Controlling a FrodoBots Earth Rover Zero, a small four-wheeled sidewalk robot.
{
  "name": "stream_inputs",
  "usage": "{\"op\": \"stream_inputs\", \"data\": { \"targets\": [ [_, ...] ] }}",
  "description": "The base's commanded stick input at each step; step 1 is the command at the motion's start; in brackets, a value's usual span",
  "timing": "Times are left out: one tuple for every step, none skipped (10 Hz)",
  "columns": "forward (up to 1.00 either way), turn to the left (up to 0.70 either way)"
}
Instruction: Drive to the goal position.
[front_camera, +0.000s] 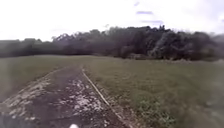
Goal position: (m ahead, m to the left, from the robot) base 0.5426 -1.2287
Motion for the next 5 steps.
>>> {"op": "stream_inputs", "data": {
  "targets": [
    [0.0, 0.85],
    [0.0, 0.85],
    [0.0, 0.85],
    [0.0, 0.85],
    [0.0, 0.85]
  ]
}}
